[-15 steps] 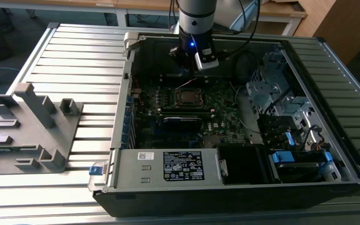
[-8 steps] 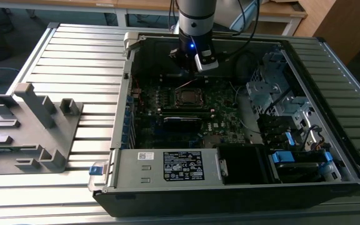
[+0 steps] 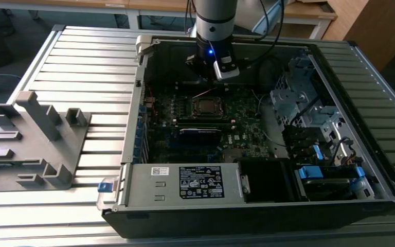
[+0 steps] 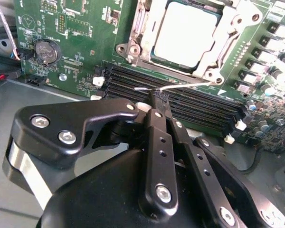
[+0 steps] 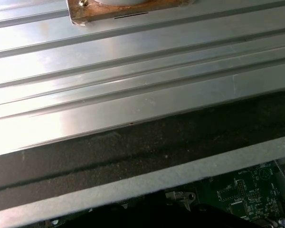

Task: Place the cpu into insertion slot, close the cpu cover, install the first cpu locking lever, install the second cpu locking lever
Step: 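Install the first cpu locking lever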

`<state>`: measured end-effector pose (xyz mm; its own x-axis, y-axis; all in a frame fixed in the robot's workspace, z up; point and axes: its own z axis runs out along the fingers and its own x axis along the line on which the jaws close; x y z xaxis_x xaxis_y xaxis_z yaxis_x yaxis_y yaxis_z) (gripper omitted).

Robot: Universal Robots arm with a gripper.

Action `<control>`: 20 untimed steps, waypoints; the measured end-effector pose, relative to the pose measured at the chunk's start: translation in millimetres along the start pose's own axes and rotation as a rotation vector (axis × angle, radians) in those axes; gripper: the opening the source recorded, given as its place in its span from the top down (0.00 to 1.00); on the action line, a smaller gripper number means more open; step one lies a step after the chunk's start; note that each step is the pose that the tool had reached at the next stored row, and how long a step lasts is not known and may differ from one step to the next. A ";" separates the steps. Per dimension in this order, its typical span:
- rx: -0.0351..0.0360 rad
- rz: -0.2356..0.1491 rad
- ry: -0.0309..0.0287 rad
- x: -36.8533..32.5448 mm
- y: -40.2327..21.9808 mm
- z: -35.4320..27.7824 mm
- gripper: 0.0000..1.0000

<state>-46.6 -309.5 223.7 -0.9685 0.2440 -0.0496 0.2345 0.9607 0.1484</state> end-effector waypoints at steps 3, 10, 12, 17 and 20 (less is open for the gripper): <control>0.0008 0.000 -0.0006 0.0 -0.1 0.4 0.90; 0.0030 0.000 -0.0014 0.1 -0.2 1.4 0.90; 0.0028 0.000 -0.0022 0.1 -0.3 1.8 0.90; 0.0026 -0.001 -0.0050 0.2 -0.5 3.0 0.90; 0.0025 -0.001 -0.0057 0.2 -0.5 3.8 0.90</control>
<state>-46.6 -309.5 219.9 -0.9682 0.2438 -0.0554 0.2337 0.9613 0.1459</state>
